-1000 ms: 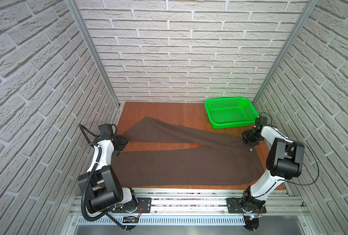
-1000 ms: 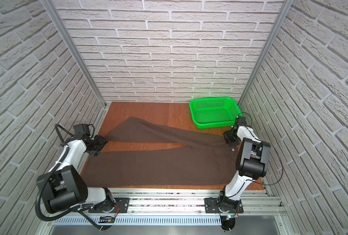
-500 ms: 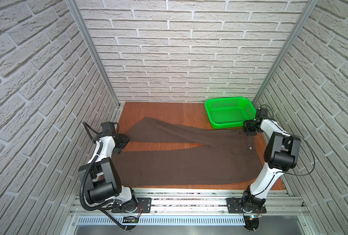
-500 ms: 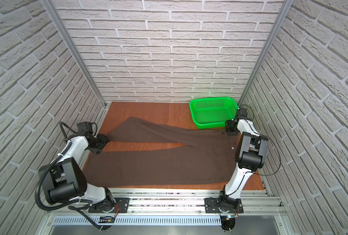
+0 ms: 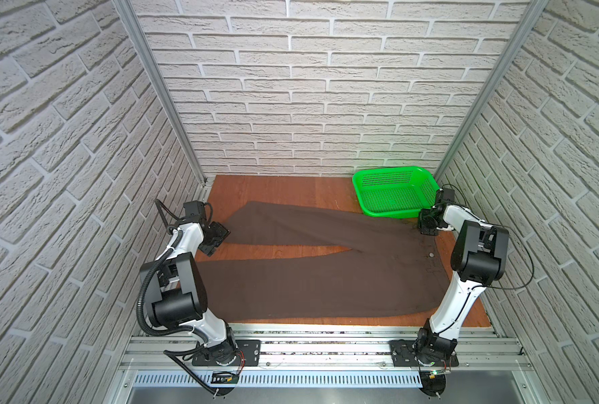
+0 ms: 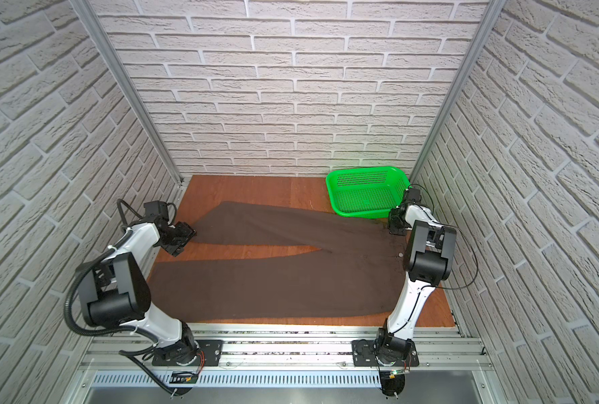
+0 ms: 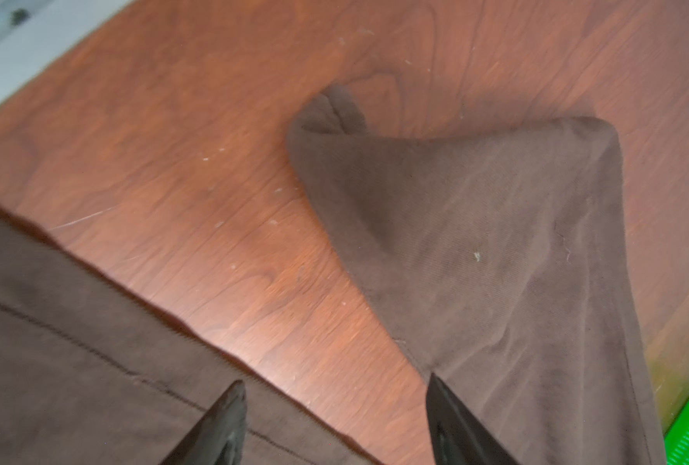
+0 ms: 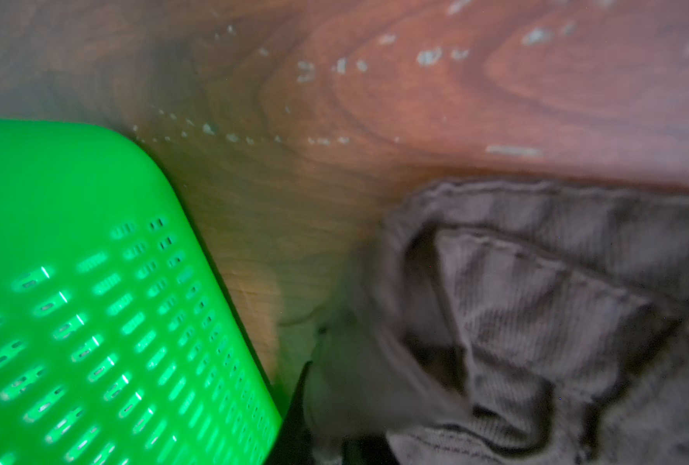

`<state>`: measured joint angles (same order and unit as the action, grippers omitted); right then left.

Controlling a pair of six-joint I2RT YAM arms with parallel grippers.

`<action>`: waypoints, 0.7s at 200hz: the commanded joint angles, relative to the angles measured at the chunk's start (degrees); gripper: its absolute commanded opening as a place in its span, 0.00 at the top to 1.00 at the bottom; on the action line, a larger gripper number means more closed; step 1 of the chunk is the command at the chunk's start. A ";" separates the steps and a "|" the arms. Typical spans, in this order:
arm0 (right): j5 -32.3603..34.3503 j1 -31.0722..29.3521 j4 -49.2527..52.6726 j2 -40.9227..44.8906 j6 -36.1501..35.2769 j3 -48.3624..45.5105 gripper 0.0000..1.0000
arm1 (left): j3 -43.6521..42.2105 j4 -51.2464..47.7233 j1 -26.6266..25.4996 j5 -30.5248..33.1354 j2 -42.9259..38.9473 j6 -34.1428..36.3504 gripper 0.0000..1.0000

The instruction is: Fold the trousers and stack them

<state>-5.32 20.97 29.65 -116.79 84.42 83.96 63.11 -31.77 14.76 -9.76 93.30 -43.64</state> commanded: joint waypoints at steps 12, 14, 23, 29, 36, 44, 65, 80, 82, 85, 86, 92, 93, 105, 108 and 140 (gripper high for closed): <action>1.64 0.09 0.84 0.46 -2.25 2.40 0.62 | 2.23 3.10 -1.32 -1.03 2.78 0.40 0.30; 1.61 0.09 0.96 0.59 -2.60 2.60 0.60 | 2.27 3.18 -1.38 -1.11 2.88 0.40 0.30; 1.68 0.11 1.90 1.49 -4.47 3.38 0.55 | 2.58 3.29 -1.40 -1.31 3.50 0.44 0.30; 1.72 0.04 2.86 2.25 -5.87 4.09 0.52 | 2.82 3.38 -1.40 -1.25 3.84 0.56 0.29; 1.80 -0.04 4.24 3.01 -7.76 5.01 0.50 | 3.10 3.38 -1.36 -1.09 4.20 0.73 0.29; 1.87 -0.18 5.66 5.05 -9.80 5.71 0.47 | 3.49 3.29 -1.32 -0.80 4.65 0.88 0.29; 2.31 -0.88 8.65 9.15 -14.84 5.60 0.44 | 4.87 3.16 -0.98 -0.18 6.10 1.26 0.26; 2.19 -1.76 10.69 11.74 -18.43 4.65 0.43 | 6.35 3.37 -0.51 -0.67 7.77 1.58 0.25; 2.10 -1.91 10.93 12.09 -18.97 4.37 0.43 | 6.59 3.38 -0.39 -0.83 8.06 1.66 0.25; 2.01 -2.15 11.10 12.57 -19.63 3.97 0.43 | 6.99 3.46 -0.29 -0.92 8.46 1.82 0.24; 1.95 -2.20 11.16 12.70 -19.90 3.82 0.43 | 7.14 3.46 -0.28 -0.99 8.56 1.85 0.24; 1.51 -2.77 11.46 13.57 -21.19 2.76 0.43 | 8.06 3.47 -0.10 -1.14 9.37 2.06 0.24; 1.40 -2.86 11.43 13.77 -21.39 2.55 0.43 | 8.16 3.47 -0.05 -1.18 9.54 2.11 0.24; 0.22 -3.99 11.61 15.19 -23.65 0.27 0.43 | 10.07 3.25 0.33 -1.62 11.61 2.69 0.24; -0.03 -4.24 11.69 15.55 -24.10 -0.38 0.43 | 10.59 3.14 0.43 -1.74 12.11 2.82 0.23; -2.82 -8.09 10.67 17.80 -27.88 -6.95 0.45 | 14.12 2.62 1.14 -4.58 17.76 3.98 0.23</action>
<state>-5.91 15.51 38.44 -99.20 62.15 81.52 75.18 -29.61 15.09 -11.77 107.77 -41.58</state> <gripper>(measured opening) 0.557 0.766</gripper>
